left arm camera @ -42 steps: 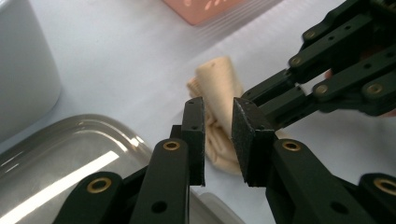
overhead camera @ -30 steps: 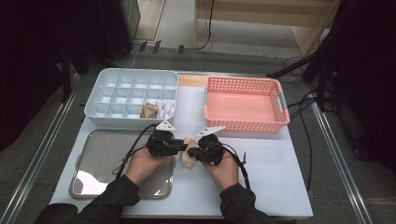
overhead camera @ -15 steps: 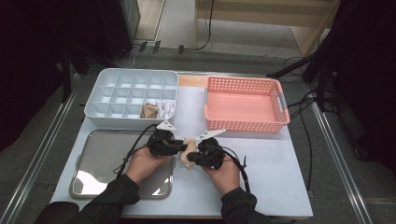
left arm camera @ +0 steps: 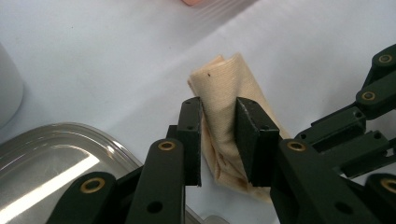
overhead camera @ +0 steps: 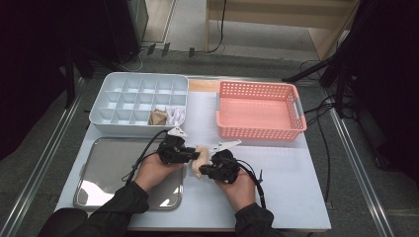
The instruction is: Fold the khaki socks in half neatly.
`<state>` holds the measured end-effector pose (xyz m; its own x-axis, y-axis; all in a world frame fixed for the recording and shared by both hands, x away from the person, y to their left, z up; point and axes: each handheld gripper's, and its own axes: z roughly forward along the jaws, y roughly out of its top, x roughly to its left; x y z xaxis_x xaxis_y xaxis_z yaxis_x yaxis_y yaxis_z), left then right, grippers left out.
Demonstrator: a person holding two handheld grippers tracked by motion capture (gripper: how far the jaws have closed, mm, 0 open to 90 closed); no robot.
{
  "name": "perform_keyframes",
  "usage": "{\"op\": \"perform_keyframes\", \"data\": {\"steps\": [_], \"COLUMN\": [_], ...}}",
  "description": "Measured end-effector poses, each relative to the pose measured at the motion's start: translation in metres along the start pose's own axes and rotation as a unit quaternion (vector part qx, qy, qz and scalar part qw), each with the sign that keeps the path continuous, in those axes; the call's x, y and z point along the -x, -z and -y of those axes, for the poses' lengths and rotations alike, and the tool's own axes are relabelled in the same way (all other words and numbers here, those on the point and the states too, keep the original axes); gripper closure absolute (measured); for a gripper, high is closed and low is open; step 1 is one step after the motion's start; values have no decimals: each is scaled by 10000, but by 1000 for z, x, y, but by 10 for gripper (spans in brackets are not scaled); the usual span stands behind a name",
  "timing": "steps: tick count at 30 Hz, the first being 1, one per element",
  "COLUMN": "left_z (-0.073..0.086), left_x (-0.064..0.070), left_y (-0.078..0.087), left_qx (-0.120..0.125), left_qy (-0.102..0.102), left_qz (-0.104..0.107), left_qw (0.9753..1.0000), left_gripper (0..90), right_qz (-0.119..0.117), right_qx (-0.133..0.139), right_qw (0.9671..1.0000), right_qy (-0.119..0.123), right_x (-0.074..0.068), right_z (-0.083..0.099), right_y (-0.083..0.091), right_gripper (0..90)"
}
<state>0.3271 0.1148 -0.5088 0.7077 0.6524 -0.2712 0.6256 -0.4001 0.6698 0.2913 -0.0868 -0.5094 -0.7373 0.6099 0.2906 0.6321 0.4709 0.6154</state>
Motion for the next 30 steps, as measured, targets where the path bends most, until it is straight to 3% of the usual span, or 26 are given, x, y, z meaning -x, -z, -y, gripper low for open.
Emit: {"op": "perform_keyframes", "data": {"steps": [16,21,24,30], "left_z": [-1,-6,-6,-4], "left_x": [0,7,9,1], "left_y": [1,2,-2,-12], "left_qx": [9,74,-41,-227], "left_qy": [58,22,-78,119], "left_qz": [-17,47,27,186], "left_qw": [10000,10000,10000,9995], "left_gripper": [718,598,540,504], "right_qz": [37,48,48,84], "right_qx": [-105,-100,-96,-124], "right_qw": [9998,9998,9998,9997], "right_qy": [160,180,182,200], "right_x": [-2,-4,-4,-4], "right_z": [1,2,2,4], "right_y": [-5,-5,-5,-5], "right_gripper": [871,871,871,870]}}
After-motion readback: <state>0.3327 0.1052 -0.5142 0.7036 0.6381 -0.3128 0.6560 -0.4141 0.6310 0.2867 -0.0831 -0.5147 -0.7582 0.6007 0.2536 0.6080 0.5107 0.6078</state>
